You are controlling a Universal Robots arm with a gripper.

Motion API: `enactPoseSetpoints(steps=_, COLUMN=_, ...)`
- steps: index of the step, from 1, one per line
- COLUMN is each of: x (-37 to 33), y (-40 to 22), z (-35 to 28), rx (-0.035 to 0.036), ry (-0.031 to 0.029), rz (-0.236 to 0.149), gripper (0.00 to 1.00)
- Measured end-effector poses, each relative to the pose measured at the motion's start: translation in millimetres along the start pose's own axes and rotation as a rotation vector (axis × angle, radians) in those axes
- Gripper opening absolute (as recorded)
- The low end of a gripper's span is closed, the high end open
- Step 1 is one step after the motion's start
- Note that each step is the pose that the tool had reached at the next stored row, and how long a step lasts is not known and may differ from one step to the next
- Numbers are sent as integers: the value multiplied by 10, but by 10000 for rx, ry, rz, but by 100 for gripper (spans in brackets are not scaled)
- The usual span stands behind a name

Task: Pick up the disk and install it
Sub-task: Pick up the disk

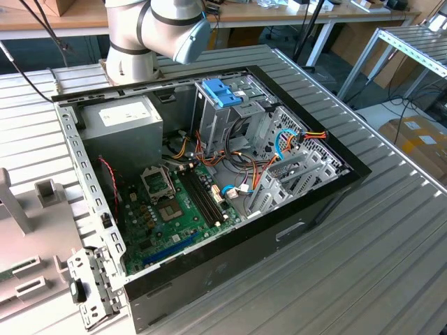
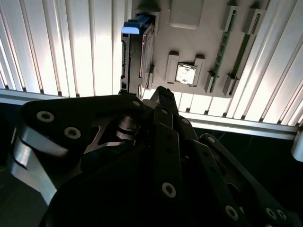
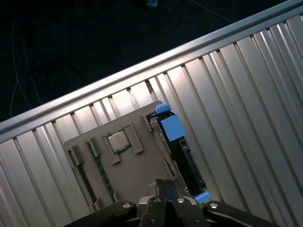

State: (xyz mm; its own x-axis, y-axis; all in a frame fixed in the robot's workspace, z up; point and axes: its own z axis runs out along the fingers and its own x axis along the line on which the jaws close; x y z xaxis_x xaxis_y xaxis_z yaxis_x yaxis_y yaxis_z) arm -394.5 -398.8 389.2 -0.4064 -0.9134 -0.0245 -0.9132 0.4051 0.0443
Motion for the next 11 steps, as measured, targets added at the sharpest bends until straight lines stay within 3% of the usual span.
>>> enactPoseSetpoints(steps=11, x=0, y=0, z=0, rx=-14, ry=26, rz=-585, gripper=11)
